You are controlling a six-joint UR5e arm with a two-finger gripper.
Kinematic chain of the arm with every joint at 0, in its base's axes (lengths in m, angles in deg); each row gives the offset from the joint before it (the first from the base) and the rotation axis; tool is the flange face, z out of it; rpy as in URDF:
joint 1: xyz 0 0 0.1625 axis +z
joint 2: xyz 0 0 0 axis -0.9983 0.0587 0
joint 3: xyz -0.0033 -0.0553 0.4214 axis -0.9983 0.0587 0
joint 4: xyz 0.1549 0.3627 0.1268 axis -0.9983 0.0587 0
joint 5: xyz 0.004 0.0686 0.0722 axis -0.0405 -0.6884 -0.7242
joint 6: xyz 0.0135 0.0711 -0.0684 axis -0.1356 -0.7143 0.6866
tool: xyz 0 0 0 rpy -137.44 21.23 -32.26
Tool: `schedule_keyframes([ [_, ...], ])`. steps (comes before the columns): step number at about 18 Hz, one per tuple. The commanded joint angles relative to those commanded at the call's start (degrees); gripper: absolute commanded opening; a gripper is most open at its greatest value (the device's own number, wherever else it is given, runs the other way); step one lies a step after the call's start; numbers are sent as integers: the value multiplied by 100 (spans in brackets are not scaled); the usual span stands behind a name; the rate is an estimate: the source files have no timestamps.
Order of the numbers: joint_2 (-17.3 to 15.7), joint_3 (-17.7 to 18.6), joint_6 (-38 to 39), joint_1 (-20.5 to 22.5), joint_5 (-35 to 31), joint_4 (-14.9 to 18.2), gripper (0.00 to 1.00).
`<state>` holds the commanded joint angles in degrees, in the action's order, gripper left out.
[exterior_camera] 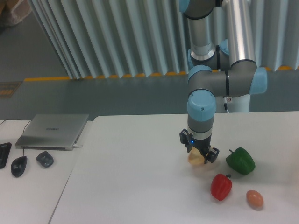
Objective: Place the triangular bread on the table
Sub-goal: 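Lower the bread onto the table and open the gripper, then move the open gripper away from the bread toward the green pepper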
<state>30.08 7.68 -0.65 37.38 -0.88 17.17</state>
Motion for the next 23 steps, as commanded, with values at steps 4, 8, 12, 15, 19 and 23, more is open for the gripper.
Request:
schedule_keyframes([
  [4,-53,-35,-53,-9,-350,-26,100],
  [8,-44,-176,-70,-35,-931,-656,100],
  [12,-79,-211,-648,26,-1405,-1186,100],
  [15,-44,-211,-983,9,-1836,-1195,100],
  [19,-167,-193,-1362,26,-1881,-1151,100],
  [23,-395,-220,-2538,281,-1872,-862,100],
])
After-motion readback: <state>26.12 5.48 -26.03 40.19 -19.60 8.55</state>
